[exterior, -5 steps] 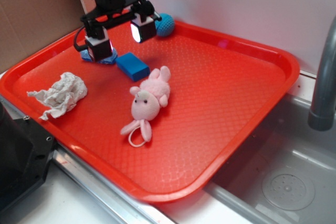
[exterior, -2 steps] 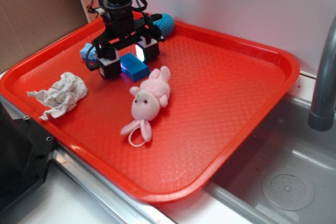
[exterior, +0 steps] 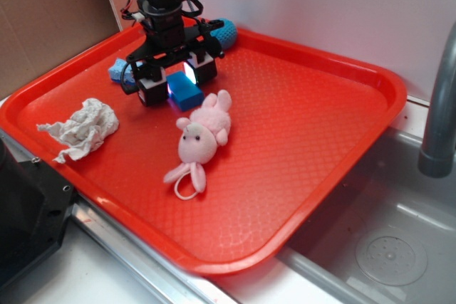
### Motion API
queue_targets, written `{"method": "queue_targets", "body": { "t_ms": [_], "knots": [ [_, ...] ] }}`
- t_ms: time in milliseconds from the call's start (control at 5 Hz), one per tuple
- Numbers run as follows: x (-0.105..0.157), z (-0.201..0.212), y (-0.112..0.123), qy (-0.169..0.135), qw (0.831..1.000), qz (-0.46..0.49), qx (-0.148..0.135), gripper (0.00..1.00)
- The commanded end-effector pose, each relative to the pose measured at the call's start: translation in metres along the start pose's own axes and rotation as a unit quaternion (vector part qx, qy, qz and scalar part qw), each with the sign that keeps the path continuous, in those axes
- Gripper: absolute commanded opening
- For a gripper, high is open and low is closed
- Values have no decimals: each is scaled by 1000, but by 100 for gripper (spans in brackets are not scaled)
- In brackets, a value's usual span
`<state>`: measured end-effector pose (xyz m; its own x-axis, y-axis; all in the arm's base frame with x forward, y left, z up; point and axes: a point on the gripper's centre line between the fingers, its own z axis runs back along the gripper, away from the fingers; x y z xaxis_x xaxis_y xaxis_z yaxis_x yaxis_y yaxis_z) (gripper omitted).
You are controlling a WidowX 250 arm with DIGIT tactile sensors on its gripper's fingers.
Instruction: Grab the blue block.
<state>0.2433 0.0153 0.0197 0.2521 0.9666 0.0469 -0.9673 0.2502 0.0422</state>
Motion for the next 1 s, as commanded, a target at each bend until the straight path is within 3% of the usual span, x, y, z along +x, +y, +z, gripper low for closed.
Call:
{"method": "queue_targets", "body": {
  "t_ms": [0,200,600,800],
  "knots": [
    [11,76,-5,48,980,-189,-42,0],
    [2,113,0,78,947,-302,-80,0],
    [-8,158,14,92,891,-432,-101,0],
    [-16,178,25,94,855,-495,-121,0]
  ]
}}
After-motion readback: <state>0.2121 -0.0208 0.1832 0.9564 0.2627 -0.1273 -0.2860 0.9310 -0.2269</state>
